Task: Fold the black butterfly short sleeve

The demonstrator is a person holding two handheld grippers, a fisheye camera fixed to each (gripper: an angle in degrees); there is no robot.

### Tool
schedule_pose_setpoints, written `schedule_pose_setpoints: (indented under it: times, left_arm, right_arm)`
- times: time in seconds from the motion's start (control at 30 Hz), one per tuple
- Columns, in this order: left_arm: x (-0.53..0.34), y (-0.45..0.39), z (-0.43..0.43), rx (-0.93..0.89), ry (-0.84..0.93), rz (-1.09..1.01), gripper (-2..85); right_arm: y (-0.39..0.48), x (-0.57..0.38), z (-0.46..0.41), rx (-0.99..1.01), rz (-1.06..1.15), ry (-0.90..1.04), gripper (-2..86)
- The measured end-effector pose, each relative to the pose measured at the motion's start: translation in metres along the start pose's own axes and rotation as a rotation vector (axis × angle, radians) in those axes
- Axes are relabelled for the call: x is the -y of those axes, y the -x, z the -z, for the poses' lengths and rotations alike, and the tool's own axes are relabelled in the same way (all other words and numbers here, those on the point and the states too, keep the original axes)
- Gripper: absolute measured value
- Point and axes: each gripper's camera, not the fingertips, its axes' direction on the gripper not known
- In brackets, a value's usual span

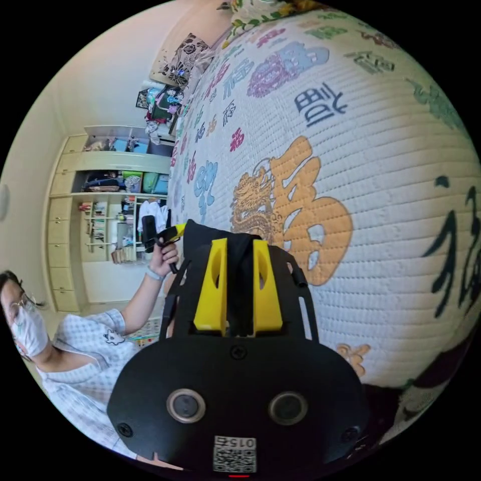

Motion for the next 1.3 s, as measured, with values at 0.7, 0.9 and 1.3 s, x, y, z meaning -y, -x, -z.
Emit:
schedule_pose_setpoints:
  times: [0.7,0.9,1.3]
  left_arm:
    - [-0.053,0.072,0.119,-0.186,0.063,0.057,13.4]
    - [-0.040,0.068,0.103,-0.280,0.122,0.010,13.0]
    - [-0.047,0.068,0.117,-0.346,0.202,0.011,5.5]
  right_arm:
    - [-0.036,0.027,-0.079,0.152,0.097,0.012,14.4]
    - [-0.050,0.048,-0.123,0.347,0.076,0.014,15.6]
    - [-0.025,0.080,-0.224,0.331,0.080,0.095,6.2]
